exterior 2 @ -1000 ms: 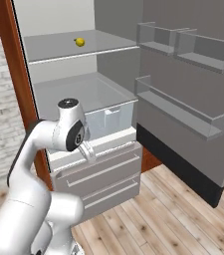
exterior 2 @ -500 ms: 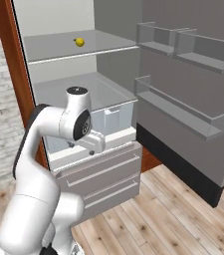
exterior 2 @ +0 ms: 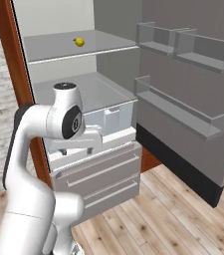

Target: Retrieve a lemon from the fridge and place it on the cutting board with the fish.

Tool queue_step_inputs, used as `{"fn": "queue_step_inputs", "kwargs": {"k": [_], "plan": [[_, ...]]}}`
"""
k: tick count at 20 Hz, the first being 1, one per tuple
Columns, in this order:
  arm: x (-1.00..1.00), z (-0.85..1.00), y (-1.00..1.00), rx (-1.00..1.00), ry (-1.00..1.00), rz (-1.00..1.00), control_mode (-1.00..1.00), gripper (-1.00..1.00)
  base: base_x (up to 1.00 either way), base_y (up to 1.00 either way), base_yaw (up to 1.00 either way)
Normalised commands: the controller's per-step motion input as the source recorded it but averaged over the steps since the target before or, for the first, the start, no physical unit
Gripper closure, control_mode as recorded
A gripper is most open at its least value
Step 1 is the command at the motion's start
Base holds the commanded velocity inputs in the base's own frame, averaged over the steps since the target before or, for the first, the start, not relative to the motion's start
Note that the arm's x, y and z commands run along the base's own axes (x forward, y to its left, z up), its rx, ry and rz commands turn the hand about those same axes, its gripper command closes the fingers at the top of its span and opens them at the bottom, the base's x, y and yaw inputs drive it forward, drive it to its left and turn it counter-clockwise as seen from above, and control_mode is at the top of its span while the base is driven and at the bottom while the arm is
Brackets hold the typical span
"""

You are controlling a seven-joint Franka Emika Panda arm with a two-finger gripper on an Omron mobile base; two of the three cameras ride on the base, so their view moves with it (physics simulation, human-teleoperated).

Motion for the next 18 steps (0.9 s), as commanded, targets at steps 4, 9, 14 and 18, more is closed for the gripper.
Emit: {"fn": "queue_step_inputs", "kwargs": {"k": [4,9,14,18], "plan": [[-0.09,-0.17,0.00,0.01,0.00,-0.03,-1.00,-1.00,0.00,0.00,0.00],[0.00,-0.02,0.04,0.01,0.02,-0.21,-1.00,-1.00,0.00,0.00,0.00],[0.00,0.00,0.04,0.00,0.04,-0.16,-1.00,-1.00,0.00,0.00,0.00],[0.00,0.00,0.24,0.00,0.00,0.00,-1.00,-1.00,0.00,0.00,0.00]]}}
